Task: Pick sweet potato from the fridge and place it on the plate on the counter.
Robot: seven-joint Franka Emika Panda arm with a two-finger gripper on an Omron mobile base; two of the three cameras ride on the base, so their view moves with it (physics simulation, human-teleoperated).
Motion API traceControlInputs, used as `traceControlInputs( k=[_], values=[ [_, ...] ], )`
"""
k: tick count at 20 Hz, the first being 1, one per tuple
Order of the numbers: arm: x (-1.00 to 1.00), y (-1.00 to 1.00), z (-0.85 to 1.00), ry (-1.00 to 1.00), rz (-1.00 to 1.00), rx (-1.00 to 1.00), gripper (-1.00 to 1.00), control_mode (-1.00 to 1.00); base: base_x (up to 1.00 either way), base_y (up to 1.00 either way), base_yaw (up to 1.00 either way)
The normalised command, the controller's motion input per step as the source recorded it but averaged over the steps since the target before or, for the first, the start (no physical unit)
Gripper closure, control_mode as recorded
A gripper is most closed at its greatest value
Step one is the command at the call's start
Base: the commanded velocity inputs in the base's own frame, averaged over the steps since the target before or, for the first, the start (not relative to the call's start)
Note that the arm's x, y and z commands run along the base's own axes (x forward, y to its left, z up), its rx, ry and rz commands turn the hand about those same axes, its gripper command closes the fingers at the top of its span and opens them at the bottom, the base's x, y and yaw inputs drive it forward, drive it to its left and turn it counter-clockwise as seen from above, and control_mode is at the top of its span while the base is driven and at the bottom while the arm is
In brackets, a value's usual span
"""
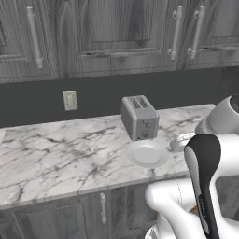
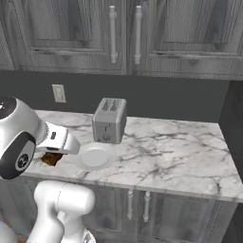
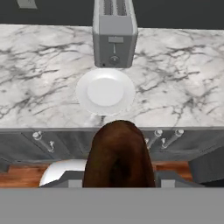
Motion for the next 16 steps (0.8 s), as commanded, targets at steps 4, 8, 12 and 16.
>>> traceControlInputs(
  k=[4,8,12,16],
  values=[
    [0.0,0.0,0.0,0.0,0.0,0.0,1.0,1.0,0.83,0.6,0.02],
    [0.12,0.03,-0.04,0.0,0.0,0.0,1.0,-1.0,0.51,0.38,0.02],
    [0.41,-0.05,-0.24,0.0,0.02,0.0,1.0,-1.0,0.0,0.0,0.0],
    [0.63,-0.11,-0.57,0.11,0.06,0.02,1.0,-1.0,0.0,0.0,0.0]
  ],
)
